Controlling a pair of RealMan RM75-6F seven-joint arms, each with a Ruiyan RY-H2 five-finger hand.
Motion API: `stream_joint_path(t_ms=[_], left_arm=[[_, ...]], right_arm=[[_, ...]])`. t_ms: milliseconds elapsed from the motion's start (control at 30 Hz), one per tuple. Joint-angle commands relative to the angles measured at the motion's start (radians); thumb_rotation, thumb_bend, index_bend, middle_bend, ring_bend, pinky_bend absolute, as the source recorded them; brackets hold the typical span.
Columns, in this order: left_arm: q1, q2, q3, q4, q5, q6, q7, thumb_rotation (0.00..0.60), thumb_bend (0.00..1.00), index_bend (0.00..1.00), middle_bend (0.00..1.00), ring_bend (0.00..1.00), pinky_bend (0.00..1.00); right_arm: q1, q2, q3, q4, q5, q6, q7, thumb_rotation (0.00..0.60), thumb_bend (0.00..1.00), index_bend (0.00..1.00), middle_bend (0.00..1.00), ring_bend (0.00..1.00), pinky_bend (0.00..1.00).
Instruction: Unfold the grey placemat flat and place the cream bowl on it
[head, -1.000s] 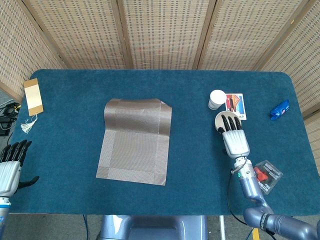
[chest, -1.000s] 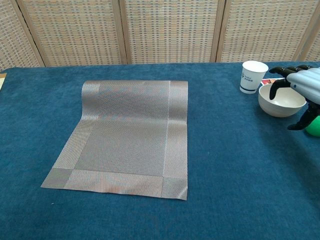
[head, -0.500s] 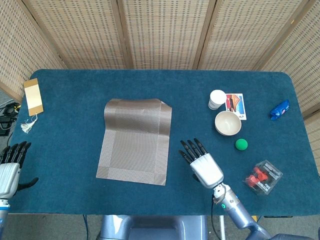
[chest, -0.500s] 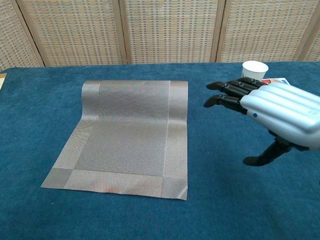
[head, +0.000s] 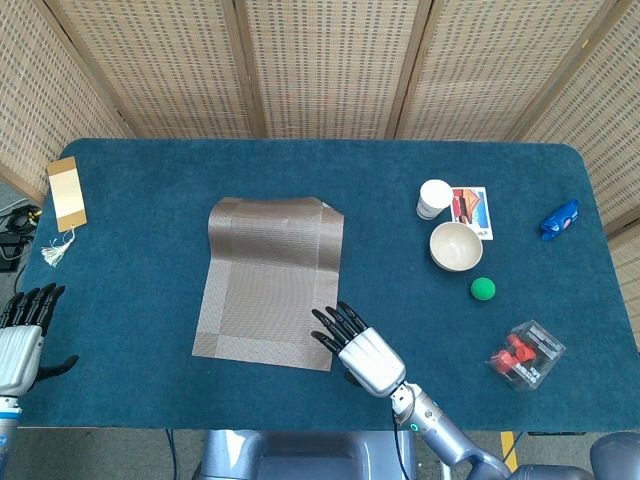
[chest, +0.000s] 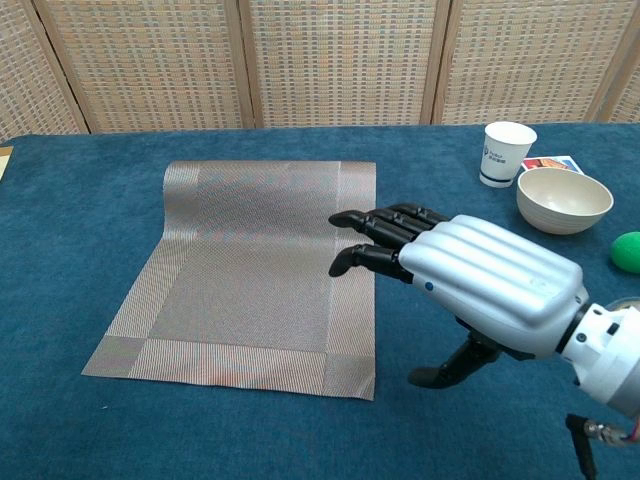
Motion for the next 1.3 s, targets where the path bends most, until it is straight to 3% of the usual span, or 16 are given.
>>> stream_joint_path(t_ms=[33,667,1300], left_arm=[[0.000,0.000,-0.001,0.000,-0.001,0.000,-0.001,0.600,0.09,0.00,0.00,0.00,0.00],[-0.013,-0.006,-0.006,0.018,-0.028,-0.041,-0.008,0.600,0.09,0.00,0.00,0.00,0.00],[-0.023,-0.016,-0.011,0.030,-0.047,-0.064,-0.004,0.600,0.09,0.00,0.00,0.00,0.00]], right_arm=[[0.002,-0.015,0.001,0.013,0.008,-0.012,0.019,0.600,0.00,0.25,0.00,0.00,0.05],[0.013,-0.129,0.032,0.114,0.100,-0.103,0.093,0.600,0.00,0.26,0.00,0.00,0.05],[0.037,-0.202,0.057,0.266,0.137,-0.149,0.196,0.600,0.13,0.27,0.00,0.00,0.05]])
